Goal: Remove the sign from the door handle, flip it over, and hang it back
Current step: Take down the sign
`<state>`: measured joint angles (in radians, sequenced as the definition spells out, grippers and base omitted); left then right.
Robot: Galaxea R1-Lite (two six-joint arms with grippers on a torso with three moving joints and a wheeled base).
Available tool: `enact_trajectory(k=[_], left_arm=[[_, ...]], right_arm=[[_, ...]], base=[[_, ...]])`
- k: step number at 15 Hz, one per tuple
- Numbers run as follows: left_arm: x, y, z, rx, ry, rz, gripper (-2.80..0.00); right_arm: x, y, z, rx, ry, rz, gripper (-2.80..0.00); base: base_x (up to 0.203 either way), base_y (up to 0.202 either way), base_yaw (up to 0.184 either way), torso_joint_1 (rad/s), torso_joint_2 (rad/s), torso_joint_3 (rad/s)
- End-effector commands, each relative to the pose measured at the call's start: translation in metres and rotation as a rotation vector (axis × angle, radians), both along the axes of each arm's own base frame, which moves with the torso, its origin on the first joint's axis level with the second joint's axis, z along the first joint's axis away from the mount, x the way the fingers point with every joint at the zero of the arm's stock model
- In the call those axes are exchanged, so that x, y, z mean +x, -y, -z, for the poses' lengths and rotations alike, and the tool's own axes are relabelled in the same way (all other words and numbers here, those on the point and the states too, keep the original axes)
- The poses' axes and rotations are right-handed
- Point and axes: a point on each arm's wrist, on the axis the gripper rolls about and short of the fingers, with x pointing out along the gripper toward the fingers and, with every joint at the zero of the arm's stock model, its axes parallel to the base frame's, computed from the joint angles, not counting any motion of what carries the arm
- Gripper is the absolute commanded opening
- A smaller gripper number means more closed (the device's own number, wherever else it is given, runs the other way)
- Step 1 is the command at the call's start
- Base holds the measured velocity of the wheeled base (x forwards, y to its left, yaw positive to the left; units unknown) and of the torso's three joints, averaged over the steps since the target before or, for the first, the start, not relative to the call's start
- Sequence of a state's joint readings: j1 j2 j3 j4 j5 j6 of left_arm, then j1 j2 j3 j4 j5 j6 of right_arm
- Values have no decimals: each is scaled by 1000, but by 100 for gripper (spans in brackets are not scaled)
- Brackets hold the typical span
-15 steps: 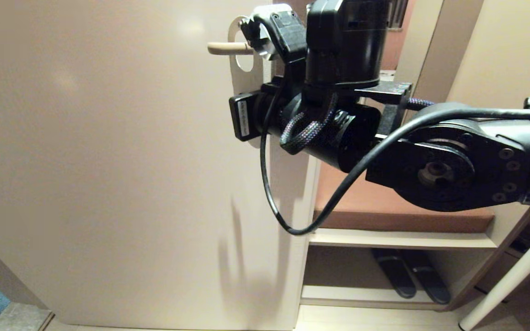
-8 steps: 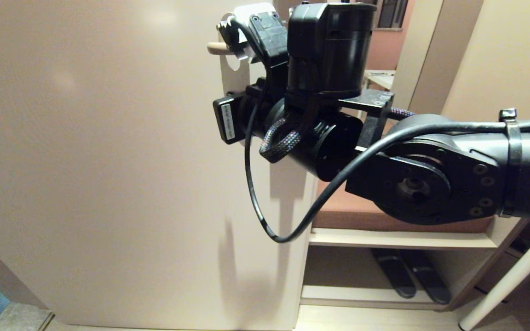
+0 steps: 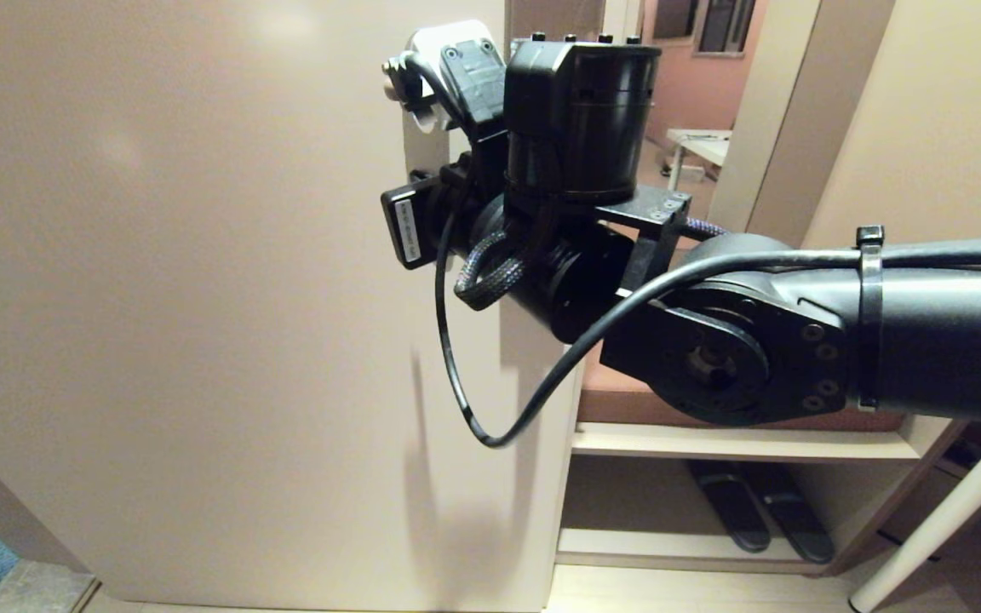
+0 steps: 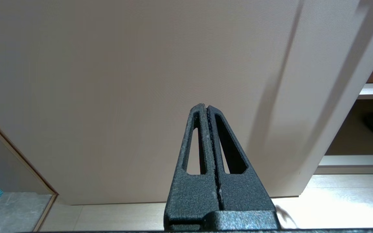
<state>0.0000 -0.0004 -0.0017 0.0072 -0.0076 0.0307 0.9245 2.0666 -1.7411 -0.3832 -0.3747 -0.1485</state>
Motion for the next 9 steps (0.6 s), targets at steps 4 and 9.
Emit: enact_trajectory(k=[4,9], left_arm=[[0,0,0,0,-1,0,-280],[0,0,0,0,-1,-1,-280]], right_arm=[[4,-6,7,-7,-5,2,-280],[9,-12,-2,33,27,1,-280]], base=[[0,0,0,0,0,0],[0,0,0,0,0,0]])
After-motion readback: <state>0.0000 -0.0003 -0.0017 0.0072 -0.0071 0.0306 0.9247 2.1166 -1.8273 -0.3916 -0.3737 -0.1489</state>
